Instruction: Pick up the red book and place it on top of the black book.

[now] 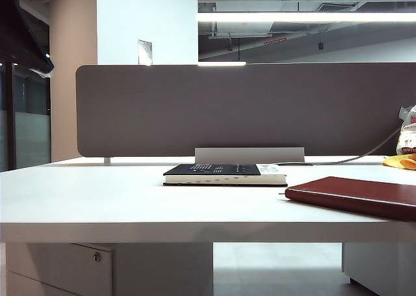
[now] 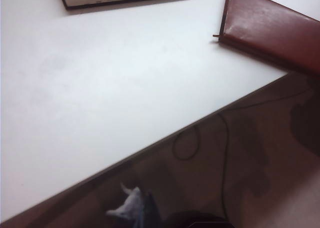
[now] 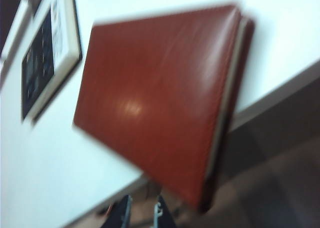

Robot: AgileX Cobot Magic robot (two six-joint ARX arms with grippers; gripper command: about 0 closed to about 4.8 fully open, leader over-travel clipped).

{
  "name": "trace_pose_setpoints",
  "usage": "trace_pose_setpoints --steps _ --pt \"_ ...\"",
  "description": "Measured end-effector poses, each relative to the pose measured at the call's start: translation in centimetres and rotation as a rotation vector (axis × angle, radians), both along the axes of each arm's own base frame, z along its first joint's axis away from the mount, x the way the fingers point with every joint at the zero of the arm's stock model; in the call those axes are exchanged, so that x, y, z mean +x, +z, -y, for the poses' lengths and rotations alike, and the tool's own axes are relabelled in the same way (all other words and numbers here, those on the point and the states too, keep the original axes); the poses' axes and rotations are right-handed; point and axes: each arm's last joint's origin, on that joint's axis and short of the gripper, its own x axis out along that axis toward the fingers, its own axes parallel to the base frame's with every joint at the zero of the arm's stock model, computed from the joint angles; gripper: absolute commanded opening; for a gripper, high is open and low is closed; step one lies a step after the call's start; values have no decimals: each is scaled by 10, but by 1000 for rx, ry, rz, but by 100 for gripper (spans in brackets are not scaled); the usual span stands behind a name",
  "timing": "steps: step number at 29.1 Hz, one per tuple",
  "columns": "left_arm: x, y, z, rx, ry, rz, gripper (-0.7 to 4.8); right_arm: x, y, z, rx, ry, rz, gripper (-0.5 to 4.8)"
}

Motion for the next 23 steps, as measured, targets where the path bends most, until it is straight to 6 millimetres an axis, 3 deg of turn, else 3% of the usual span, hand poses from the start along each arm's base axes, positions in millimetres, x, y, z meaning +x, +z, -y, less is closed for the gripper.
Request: trace_pose_setpoints --steps 11,17,23 --pt "0 0 0 11 -9 8 -6 1 1 -16 -2 116 7 65" --pt "0 0 0 11 -10 7 -6 0 -1 -16 -4 107 -15 161" --pt "0 0 0 12 -10 6 -6 -2 -5 -15 -37 87 -53 160"
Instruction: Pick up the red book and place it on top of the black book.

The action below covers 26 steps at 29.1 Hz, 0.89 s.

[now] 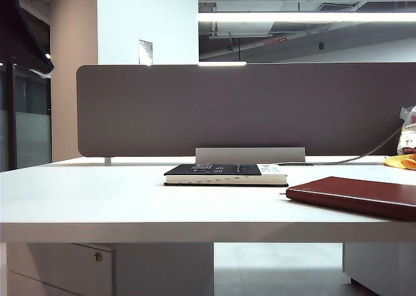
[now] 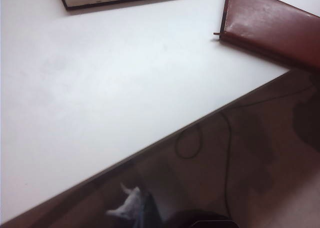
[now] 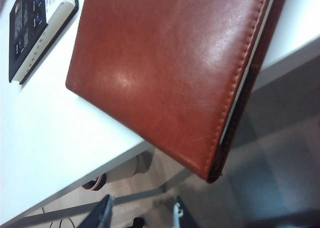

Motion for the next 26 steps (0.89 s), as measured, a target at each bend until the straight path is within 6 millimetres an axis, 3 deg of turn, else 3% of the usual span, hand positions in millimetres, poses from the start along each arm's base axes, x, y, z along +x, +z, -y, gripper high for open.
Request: trace_pose_setpoints --steps 11,17,21,26 --pt "-2 -2 0 8 0 -26 -6 -10 -33 -1 10 -46 -66 160" --pt "-2 -2 0 9 0 -26 -6 -9 -36 -1 50 -87 -26 167" --pt "-2 -2 0 8 0 -27 -6 -7 -37 0 75 -108 -14 312" --pt "-2 -2 0 8 0 -27 -6 1 -48 1 127 -114 -74 315"
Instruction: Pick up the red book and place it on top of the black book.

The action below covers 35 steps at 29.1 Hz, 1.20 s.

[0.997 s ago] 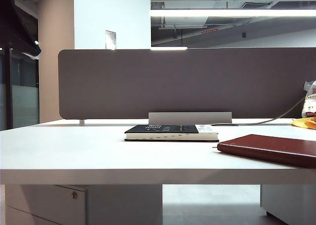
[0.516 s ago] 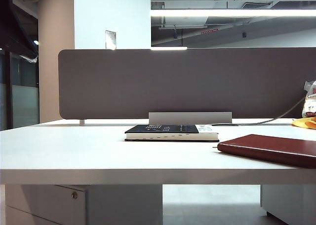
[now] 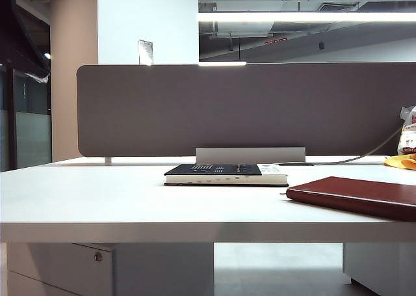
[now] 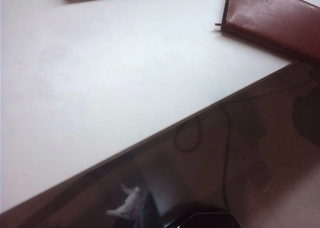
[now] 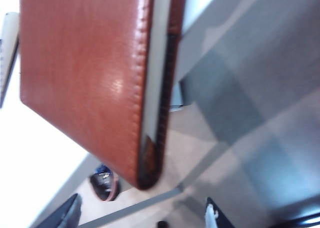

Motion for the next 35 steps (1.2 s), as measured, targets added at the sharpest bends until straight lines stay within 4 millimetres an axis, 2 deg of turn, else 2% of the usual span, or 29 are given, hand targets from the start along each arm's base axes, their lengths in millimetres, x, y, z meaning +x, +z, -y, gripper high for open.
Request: trace_pose_setpoints --steps 6,26,27,28,33,34,35 --pt "0 0 0 0 0 0 -6 11 -7 2 41 -3 8 315" --pt "0 0 0 0 1 0 -6 27 -19 5 87 -48 26 301" --pt "0 0 0 0 1 -1 -6 28 -19 5 87 -49 27 292" --pt "0 0 0 0 0 0 -6 29 -20 6 91 -51 28 261" --pt "0 0 0 0 1 -1 -6 32 -21 6 104 -55 43 231" --pt "0 0 0 0 1 -1 -6 32 -21 6 104 -54 44 197" --pt "0 0 0 -1 1 0 -6 32 -21 6 105 -55 45 197"
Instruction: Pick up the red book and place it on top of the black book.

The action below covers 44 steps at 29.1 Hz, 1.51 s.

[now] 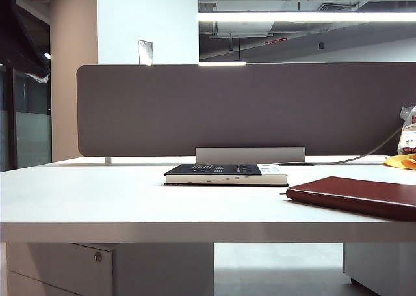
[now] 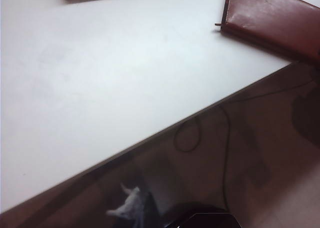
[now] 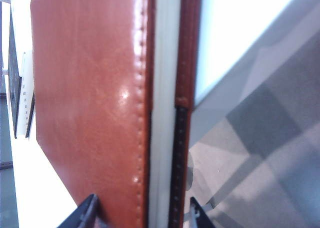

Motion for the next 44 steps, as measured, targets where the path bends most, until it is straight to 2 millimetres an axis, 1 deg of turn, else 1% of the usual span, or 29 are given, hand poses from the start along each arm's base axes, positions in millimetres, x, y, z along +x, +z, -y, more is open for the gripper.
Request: trace_pose_setpoints --steps 1,3,4,5,7,9,11,14,18,28,38,41,44 --pt "0 0 0 0 0 0 -6 0 0 0 2 2 4 189" --pt "0 0 0 0 0 0 -6 0 0 0 3 2 5 138" --pt "0 0 0 0 0 0 -6 0 1 0 7 4 6 130" --pt "0 0 0 0 0 0 -6 1 2 0 9 8 16 88" --pt "0 0 0 0 0 0 -6 1 3 0 15 12 26 70" --pt "0 0 0 0 0 -1 -6 3 5 0 15 18 48 39" --pt "0 0 0 0 0 -1 -6 3 5 0 23 30 56 36" --pt "0 0 0 0 0 -1 -6 3 7 -1 37 54 76 2" --pt "0 0 0 0 0 -1 -6 5 11 -2 56 99 132 -1" --pt "0 0 0 0 0 0 -6 7 17 -4 86 170 206 -1" --pt "1 1 0 -4 -1 10 -6 12 32 -4 123 187 339 -1" --pt "2 2 1 -25 8 15 -6 11 32 -4 130 197 342 -1" --pt "8 4 4 -78 -9 36 -6 12 35 -5 149 207 361 -1"
